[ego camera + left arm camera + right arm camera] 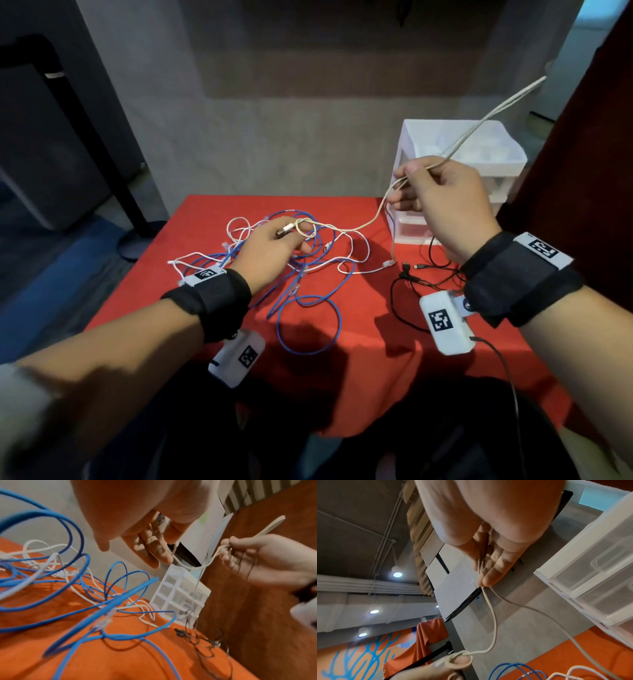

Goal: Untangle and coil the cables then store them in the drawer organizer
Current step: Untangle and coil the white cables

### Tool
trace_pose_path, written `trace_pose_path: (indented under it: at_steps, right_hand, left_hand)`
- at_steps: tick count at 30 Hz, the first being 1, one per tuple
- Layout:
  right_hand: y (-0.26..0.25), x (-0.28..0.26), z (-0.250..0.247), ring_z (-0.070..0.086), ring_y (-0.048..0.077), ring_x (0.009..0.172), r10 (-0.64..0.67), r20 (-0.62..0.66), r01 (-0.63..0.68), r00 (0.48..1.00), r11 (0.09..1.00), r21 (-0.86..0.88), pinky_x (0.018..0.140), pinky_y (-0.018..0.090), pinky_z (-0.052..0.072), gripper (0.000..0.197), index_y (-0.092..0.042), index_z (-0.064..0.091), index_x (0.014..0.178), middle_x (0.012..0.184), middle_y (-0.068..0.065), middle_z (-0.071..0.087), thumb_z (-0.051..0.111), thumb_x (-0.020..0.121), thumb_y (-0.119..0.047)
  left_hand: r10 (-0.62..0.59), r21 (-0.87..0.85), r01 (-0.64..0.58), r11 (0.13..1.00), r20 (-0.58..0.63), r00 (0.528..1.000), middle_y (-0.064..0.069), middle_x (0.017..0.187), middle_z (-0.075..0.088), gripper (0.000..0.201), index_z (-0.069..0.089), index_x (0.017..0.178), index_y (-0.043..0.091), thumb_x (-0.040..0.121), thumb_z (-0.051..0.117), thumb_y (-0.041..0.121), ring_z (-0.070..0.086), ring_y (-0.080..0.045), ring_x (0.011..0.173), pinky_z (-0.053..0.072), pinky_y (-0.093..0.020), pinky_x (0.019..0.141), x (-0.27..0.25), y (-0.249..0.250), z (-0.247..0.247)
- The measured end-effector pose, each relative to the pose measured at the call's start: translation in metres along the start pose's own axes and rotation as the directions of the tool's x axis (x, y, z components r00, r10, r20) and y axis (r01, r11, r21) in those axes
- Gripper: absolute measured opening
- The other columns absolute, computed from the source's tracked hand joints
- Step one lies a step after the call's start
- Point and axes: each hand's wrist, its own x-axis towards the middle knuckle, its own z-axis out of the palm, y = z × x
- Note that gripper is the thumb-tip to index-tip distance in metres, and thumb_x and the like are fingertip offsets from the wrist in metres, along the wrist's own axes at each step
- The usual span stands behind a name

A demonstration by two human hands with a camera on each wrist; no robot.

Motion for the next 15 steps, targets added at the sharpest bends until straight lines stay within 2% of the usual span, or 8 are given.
trace_pose_path:
  at_steps: [2, 4, 6, 8, 10, 12, 15]
  right_hand:
    - [0.001, -0.003, 0.003, 0.069, 0.017, 0.065, 0.026, 0.03, -0.025, 0.999, 0.999, -0.025, 0.065, 0.03, 0.06, 0.024, -0.01, 0.067, 0.087, 0.074, 0.011, 0.066, 0.05, 0.105, -0.011]
    - [0.002, -0.006, 0.005, 0.066, 0.018, 0.063, 0.021, 0.063, -0.017, 0.998, 0.997, -0.072, 0.062, 0.028, 0.056, 0.025, -0.011, 0.068, 0.084, 0.07, 0.011, 0.066, 0.054, 0.104, -0.014]
    - [0.002, -0.009, 0.006, 0.063, 0.013, 0.057, -0.012, 0.113, 0.03, 0.994, 0.987, -0.156, 0.059, 0.025, 0.05, 0.024, -0.01, 0.069, 0.083, 0.069, 0.009, 0.065, 0.056, 0.103, -0.016]
    - [0.002, -0.012, 0.007, 0.06, 0.01, 0.053, -0.016, 0.178, 0.061, 0.984, 0.966, -0.253, 0.057, 0.022, 0.046, 0.019, -0.01, 0.072, 0.087, 0.067, 0.003, 0.065, 0.061, 0.1, -0.019]
    - [0.002, -0.015, 0.009, 0.057, 0.01, 0.051, 0.013, 0.231, 0.059, 0.973, 0.952, -0.3, 0.054, 0.022, 0.046, 0.013, -0.012, 0.074, 0.092, 0.064, -0.002, 0.063, 0.069, 0.096, -0.023]
    - [0.001, -0.02, 0.012, 0.055, 0.008, 0.051, 0.036, 0.291, 0.06, 0.956, 0.948, -0.313, 0.054, 0.023, 0.045, 0.009, -0.014, 0.076, 0.097, 0.062, -0.003, 0.062, 0.073, 0.093, -0.022]
    - [-0.003, -0.025, 0.015, 0.053, 0.007, 0.057, 0.031, 0.385, 0.105, 0.922, 0.939, -0.327, 0.057, 0.022, 0.041, 0.009, -0.014, 0.075, 0.088, 0.07, -0.001, 0.071, 0.071, 0.094, -0.018]
  left_hand:
    - [-0.042, -0.113, 0.043, 0.993, 0.013, 0.999, -0.011, 0.082, 0.071, 0.014, 0.07, 0.102, 0.008, 0.099, 0.057, 0.011, 0.066, -0.016, 0.08, 0.05, -0.022, 0.08, 0.001, 0.009, 0.002]
    - [-0.085, -0.205, 0.088, 0.975, 0.023, 0.996, -0.011, 0.08, 0.069, 0.018, 0.068, 0.097, 0.009, 0.101, 0.056, 0.022, 0.065, -0.019, 0.079, 0.049, -0.024, 0.076, 0.003, 0.016, 0.004]
    - [-0.103, -0.168, 0.1, 0.981, -0.012, 0.995, -0.007, 0.075, 0.068, 0.029, 0.068, 0.092, 0.011, 0.102, 0.055, 0.034, 0.064, -0.014, 0.073, 0.05, -0.024, 0.074, 0.004, 0.02, 0.008]
    - [-0.075, -0.101, 0.07, 0.992, -0.039, 0.996, -0.002, 0.071, 0.068, 0.029, 0.069, 0.087, 0.013, 0.104, 0.055, 0.032, 0.066, -0.011, 0.072, 0.054, -0.031, 0.083, 0.004, 0.024, 0.012]
    - [0.013, -0.085, -0.009, 0.996, 0.039, 0.999, 0.0, 0.072, 0.068, 0.03, 0.069, 0.085, 0.016, 0.104, 0.053, 0.032, 0.067, -0.015, 0.078, 0.053, -0.04, 0.095, 0.0, 0.033, 0.017]
    - [0.131, -0.09, -0.117, 0.989, 0.17, 0.977, 0.001, 0.074, 0.067, 0.031, 0.068, 0.085, 0.015, 0.105, 0.051, 0.031, 0.066, -0.018, 0.083, 0.05, -0.041, 0.097, -0.007, 0.045, 0.022]
    - [0.179, -0.116, -0.152, 0.981, 0.267, 0.947, -0.002, 0.08, 0.066, 0.039, 0.066, 0.095, 0.0, 0.102, 0.051, 0.036, 0.062, -0.016, 0.086, 0.049, -0.042, 0.097, -0.01, 0.059, 0.026]
